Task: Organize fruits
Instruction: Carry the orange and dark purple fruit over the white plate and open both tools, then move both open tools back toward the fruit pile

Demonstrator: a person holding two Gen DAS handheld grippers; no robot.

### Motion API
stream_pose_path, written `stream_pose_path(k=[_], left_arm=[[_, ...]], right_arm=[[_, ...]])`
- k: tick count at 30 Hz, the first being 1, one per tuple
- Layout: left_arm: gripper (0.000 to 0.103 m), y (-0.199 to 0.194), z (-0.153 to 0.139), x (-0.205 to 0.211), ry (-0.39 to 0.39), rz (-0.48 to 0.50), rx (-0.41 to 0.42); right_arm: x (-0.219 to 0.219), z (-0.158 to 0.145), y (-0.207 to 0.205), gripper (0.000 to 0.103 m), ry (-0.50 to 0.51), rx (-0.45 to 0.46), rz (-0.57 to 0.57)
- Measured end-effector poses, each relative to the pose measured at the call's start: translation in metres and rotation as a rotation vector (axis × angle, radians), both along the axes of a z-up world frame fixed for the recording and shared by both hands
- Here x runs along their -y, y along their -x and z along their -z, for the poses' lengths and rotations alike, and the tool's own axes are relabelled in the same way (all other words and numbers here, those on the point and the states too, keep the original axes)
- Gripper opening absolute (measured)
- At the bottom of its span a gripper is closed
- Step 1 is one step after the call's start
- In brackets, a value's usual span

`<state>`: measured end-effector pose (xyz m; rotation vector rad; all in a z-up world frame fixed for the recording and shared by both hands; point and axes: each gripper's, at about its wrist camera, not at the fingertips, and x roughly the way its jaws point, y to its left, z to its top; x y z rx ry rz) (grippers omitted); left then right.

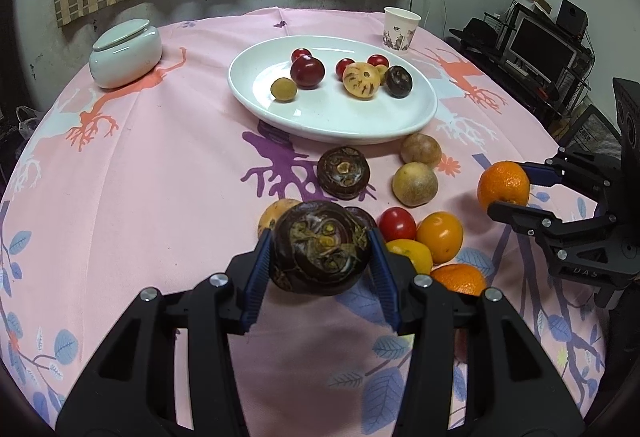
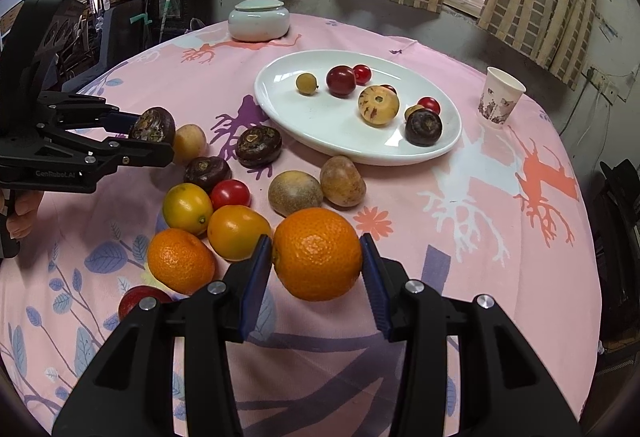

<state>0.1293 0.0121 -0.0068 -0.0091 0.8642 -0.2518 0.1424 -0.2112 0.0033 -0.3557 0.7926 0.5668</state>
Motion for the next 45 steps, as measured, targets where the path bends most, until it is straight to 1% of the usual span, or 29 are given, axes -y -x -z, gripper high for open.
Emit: stream_pose_path(k=[4, 9, 13, 17, 22, 26, 29, 31, 32, 33, 34, 35, 37, 39, 40, 42, 44, 45], left_arm=[[0.048, -0.005, -0.009, 0.000, -0.002, -0.001, 0.003], [0.048, -0.018, -0.025, 0.002, -0.020, -0.005, 0.031], [0.048, -0.039, -0.032, 0.009, -0.033, -0.006, 0.041], [0.048, -0.072, -0.031, 0.015, -0.037, -0.030, 0.041], [0.048, -0.106, -0.019, 0.025, -0.075, -0.054, 0.027], [0.048, -0.126, -0.008, 0.029, -0.072, -0.076, 0.002], [0.048, -0.136, -0.004, 0.032, -0.069, -0.087, 0.000], [0.048, -0.143, -0.002, 0.034, -0.072, -0.098, -0.002], [0.049, -0.145, -0.002, 0.034, -0.068, -0.105, -0.001], [0.050, -0.147, -0.002, 0.033, -0.060, -0.116, -0.001], [0.064, -0.148, -0.002, 0.033, -0.051, -0.127, 0.003], [0.072, -0.147, -0.004, 0.032, -0.053, -0.146, 0.011], [0.076, -0.143, -0.008, 0.031, -0.048, -0.158, 0.033], [0.076, -0.137, -0.013, 0.032, -0.042, -0.147, 0.036], [0.079, -0.134, -0.015, 0.031, -0.039, -0.144, 0.036], [0.082, -0.124, -0.021, 0.031, -0.030, -0.137, 0.048], [0.088, -0.113, -0.027, 0.031, -0.034, -0.132, 0.062], [0.089, -0.109, -0.030, 0.031, -0.037, -0.137, 0.070]], right_arm=[[0.000, -0.003, -0.007, 0.045, 0.003, -0.008, 0.037], [-0.001, -0.015, -0.020, 0.045, 0.012, 0.020, 0.084], [-0.003, -0.027, -0.039, 0.045, -0.007, 0.062, 0.137], [-0.009, -0.035, -0.062, 0.045, -0.038, 0.098, 0.193], [-0.018, -0.029, -0.089, 0.045, -0.035, 0.077, 0.231], [-0.023, -0.016, -0.111, 0.045, -0.020, 0.048, 0.271], [-0.024, -0.004, -0.128, 0.045, -0.027, 0.005, 0.306], [-0.022, 0.001, -0.136, 0.046, -0.046, -0.020, 0.335], [-0.020, 0.002, -0.141, 0.048, -0.072, -0.034, 0.348], [-0.017, 0.001, -0.143, 0.051, -0.095, -0.040, 0.363], [-0.015, -0.001, -0.143, 0.062, -0.115, -0.044, 0.382], [-0.009, -0.005, -0.142, 0.070, -0.151, -0.038, 0.404], [-0.004, -0.011, -0.138, 0.071, -0.183, -0.026, 0.402], [0.000, -0.016, -0.131, 0.071, -0.171, -0.007, 0.402], [0.003, -0.019, -0.128, 0.071, -0.173, -0.001, 0.402], [0.009, -0.022, -0.120, 0.071, -0.185, -0.009, 0.396], [0.016, -0.023, -0.113, 0.071, -0.191, -0.019, 0.404], [0.019, -0.023, -0.108, 0.071, -0.196, -0.024, 0.409]])
